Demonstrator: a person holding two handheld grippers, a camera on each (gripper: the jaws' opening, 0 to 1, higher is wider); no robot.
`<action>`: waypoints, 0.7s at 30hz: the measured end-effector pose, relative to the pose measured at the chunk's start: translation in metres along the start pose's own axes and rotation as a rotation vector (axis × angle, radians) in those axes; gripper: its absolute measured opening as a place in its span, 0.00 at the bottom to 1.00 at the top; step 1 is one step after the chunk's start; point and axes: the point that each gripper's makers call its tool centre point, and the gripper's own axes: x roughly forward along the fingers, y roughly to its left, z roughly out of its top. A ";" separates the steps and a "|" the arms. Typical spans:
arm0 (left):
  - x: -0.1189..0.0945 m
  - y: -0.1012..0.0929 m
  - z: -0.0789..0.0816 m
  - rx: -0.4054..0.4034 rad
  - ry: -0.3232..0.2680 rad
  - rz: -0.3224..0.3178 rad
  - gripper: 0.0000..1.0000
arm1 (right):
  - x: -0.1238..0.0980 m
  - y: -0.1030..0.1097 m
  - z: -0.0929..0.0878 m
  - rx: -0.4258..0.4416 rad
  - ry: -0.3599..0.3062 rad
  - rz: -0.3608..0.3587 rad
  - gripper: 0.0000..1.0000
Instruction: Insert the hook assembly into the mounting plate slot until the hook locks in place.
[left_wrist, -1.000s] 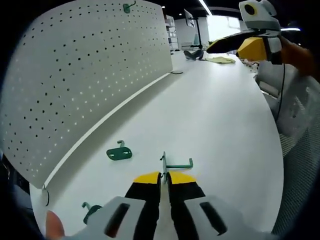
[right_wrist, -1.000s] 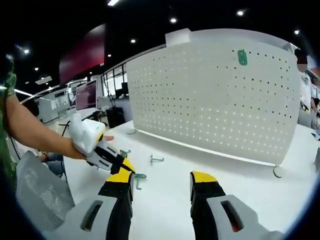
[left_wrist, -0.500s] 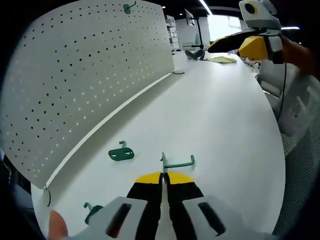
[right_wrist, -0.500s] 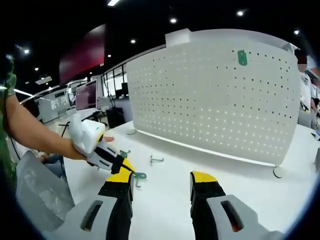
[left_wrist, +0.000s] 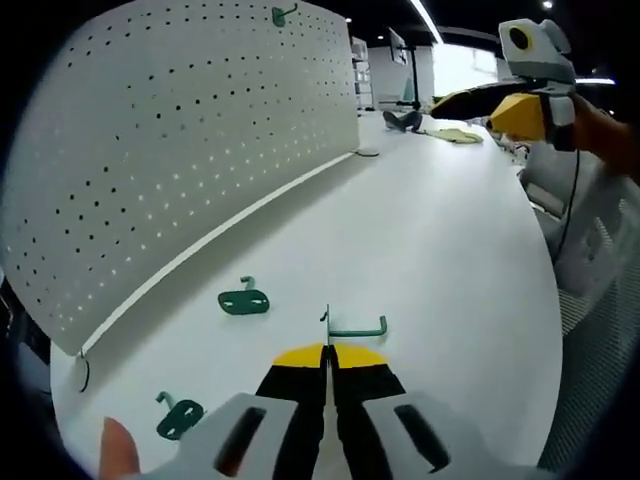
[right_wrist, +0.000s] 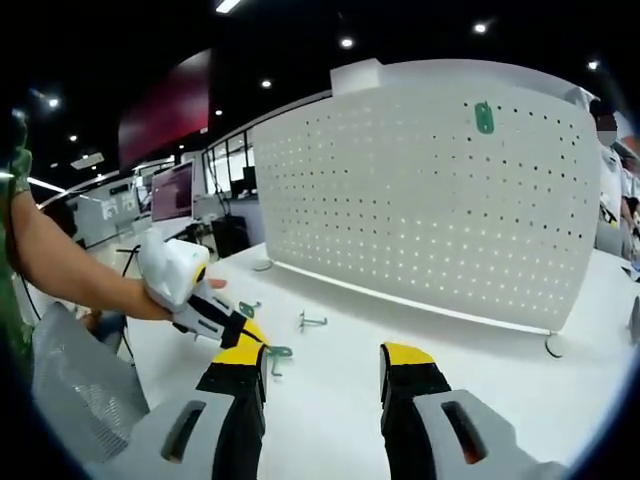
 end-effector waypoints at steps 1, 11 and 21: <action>-0.001 0.000 0.001 -0.012 -0.005 -0.001 0.02 | 0.000 0.000 0.000 -0.001 0.001 0.000 0.45; -0.010 0.002 0.012 -0.081 -0.052 0.004 0.02 | 0.000 0.001 0.003 -0.006 -0.006 0.001 0.45; -0.020 0.000 0.031 -0.115 -0.114 0.010 0.02 | -0.001 0.002 0.012 -0.017 -0.021 -0.001 0.45</action>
